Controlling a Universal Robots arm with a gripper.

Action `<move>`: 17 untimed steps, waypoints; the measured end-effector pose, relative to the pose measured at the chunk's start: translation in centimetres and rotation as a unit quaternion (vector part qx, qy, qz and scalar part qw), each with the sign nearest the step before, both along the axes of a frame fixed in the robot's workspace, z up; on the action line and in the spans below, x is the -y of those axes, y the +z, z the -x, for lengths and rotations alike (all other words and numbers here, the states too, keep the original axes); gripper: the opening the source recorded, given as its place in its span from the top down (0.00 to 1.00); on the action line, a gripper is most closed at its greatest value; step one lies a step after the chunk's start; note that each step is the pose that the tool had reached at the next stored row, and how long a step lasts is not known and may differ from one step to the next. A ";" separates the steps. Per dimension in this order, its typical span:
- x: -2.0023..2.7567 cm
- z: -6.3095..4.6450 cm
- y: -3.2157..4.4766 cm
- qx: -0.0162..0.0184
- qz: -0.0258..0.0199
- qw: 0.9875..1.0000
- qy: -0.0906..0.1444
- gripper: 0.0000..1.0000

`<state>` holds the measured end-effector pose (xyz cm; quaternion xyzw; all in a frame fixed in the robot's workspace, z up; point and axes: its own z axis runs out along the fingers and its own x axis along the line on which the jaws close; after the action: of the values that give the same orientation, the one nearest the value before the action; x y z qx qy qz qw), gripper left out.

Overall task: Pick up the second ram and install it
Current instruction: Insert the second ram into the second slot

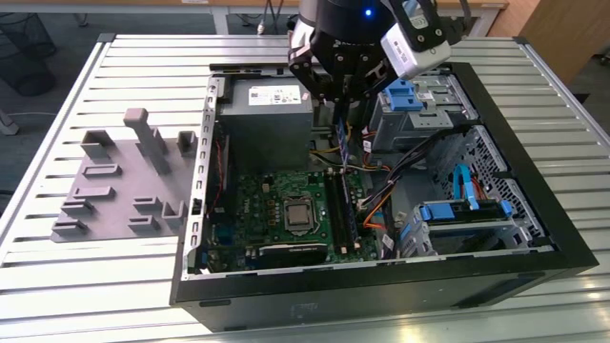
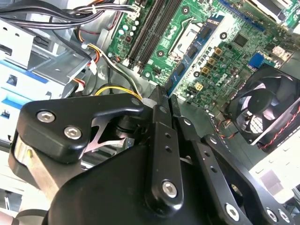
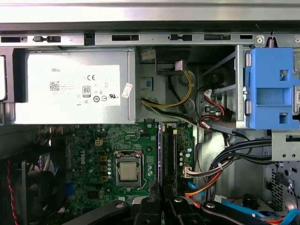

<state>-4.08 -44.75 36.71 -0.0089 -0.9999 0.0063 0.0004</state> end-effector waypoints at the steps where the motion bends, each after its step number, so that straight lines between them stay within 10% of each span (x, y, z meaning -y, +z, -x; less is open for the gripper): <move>1: 0.00 0.0 -0.03 0.000 0.000 1.000 0.000 0.86; 17: 0.01 -0.3 -2.01 0.000 0.000 1.000 0.001 0.86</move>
<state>-3.82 -44.76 34.70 -0.0077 -1.0000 0.0060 0.0004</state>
